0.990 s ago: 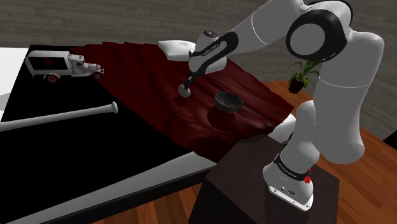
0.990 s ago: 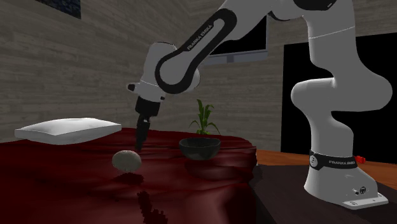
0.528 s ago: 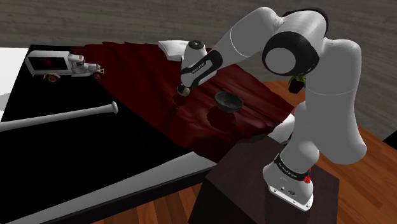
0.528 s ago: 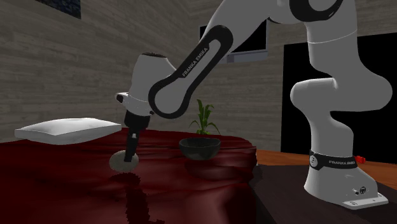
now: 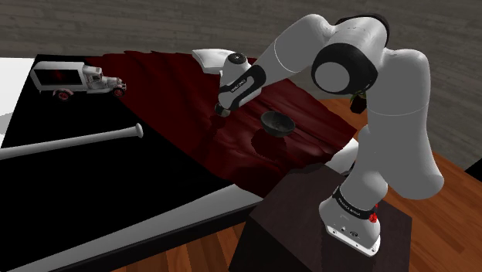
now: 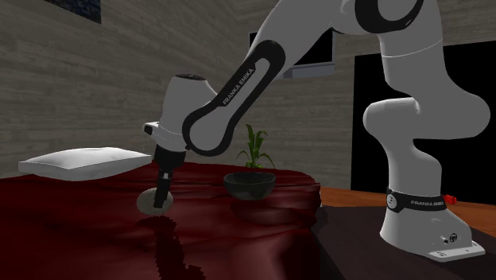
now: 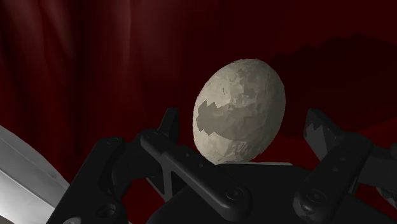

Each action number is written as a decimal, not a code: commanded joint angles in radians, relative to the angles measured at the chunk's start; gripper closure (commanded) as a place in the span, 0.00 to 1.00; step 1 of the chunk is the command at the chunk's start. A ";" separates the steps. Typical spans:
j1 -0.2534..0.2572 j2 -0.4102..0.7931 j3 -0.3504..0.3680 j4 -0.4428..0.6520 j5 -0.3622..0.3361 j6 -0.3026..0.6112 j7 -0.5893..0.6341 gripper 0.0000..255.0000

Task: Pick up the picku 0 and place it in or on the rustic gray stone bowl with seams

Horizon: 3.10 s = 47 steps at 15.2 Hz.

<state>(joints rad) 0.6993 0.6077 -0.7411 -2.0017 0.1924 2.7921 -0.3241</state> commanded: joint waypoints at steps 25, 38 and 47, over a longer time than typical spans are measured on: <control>0.090 -0.114 -0.111 0.014 -0.078 -0.127 0.021 1.00; 0.167 -0.217 -0.203 0.065 -0.162 -0.268 0.045 1.00; 0.467 -0.574 -0.495 -0.175 -0.605 -0.275 0.284 1.00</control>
<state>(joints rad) 1.1069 0.1086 -1.1829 -2.1331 -0.2901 2.5194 -0.1122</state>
